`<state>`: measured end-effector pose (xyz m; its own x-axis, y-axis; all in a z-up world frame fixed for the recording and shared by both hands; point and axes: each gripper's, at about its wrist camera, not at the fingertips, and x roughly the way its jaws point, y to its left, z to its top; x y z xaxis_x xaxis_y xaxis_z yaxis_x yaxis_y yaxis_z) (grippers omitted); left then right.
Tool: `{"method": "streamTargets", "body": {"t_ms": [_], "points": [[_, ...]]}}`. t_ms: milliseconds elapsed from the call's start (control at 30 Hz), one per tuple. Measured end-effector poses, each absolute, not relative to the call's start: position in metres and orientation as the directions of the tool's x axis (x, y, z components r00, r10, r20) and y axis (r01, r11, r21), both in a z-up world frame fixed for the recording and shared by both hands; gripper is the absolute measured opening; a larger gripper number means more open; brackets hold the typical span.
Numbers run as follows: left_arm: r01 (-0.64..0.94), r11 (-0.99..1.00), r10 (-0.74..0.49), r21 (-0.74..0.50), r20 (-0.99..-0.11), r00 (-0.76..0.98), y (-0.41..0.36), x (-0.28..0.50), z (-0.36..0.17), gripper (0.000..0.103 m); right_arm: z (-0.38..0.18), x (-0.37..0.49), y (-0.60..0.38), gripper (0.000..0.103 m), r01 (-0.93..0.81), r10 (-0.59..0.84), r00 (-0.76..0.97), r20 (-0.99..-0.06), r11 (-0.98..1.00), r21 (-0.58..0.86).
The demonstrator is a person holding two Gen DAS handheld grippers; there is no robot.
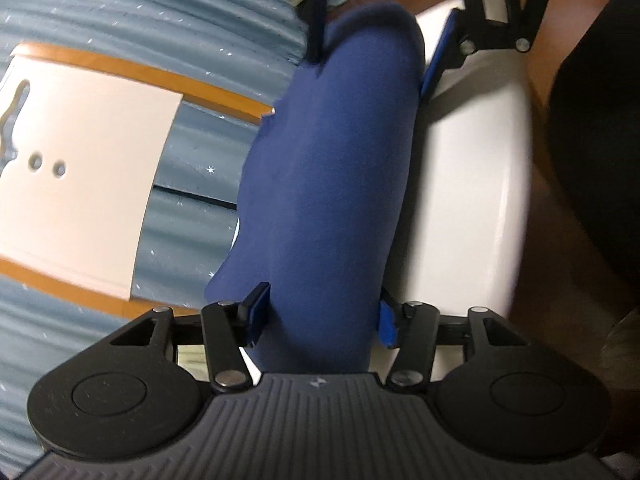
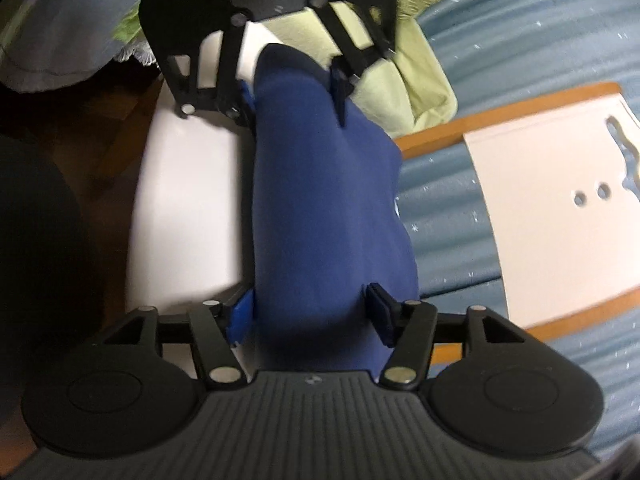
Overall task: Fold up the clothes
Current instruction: 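Lift the folded navy cloth with both grippers and carry it to the white chair, then lower the navy cloth onto the chair seat and open both grippers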
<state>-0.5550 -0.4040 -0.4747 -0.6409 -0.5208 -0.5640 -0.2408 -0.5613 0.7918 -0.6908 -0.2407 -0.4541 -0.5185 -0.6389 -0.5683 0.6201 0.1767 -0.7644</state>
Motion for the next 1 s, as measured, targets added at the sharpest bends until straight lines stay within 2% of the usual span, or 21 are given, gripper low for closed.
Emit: {"method": "streamTargets", "body": {"t_ms": [133, 233, 300, 367, 433, 500, 733, 1000], "points": [[-0.199, -0.604, -0.522, 0.772, -0.571, -0.633, -0.365, -0.553, -0.476, 0.059, -0.436, -0.686, -0.221, 0.063, 0.661, -0.639, -0.514, -0.572, 0.129, -0.739], [-0.125, -0.654, -0.528, 0.746, -0.568, -0.631, -0.367, -0.64, -0.44, 0.059, -0.422, -0.678, -0.208, 0.063, 0.731, -0.655, -0.488, -0.577, 0.054, -0.68], [-0.057, -0.695, -0.53, 0.716, -0.565, -0.633, -0.378, -0.658, -0.422, 0.059, -0.412, -0.684, -0.2, 0.062, 0.796, -0.682, -0.456, -0.572, -0.026, -0.604], [0.03, -0.741, -0.535, 0.671, -0.564, -0.629, -0.393, -0.649, -0.412, 0.06, -0.406, -0.704, -0.196, 0.055, 0.849, -0.702, -0.434, -0.565, -0.109, -0.517], [0.061, -0.766, -0.529, 0.64, -0.573, -0.626, -0.41, -0.658, -0.408, 0.06, -0.406, -0.724, -0.191, 0.035, 0.874, -0.704, -0.434, -0.562, -0.178, -0.452], [0.068, -0.759, -0.542, 0.648, -0.571, -0.616, -0.415, -0.664, -0.411, 0.06, -0.412, -0.739, -0.197, 0.031, 0.884, -0.694, -0.441, -0.568, -0.229, -0.407], [0.065, -0.747, -0.549, 0.661, -0.56, -0.621, -0.409, -0.644, -0.413, 0.059, -0.428, -0.75, -0.222, 0.03, 0.888, -0.674, -0.443, -0.592, -0.238, -0.394], [0.322, -0.746, -0.658, 0.583, -0.568, -0.494, -0.45, -0.604, -0.417, 0.058, -0.423, -0.765, -0.214, 0.03, 0.887, -0.663, -0.458, -0.592, -0.295, -0.355]]}}
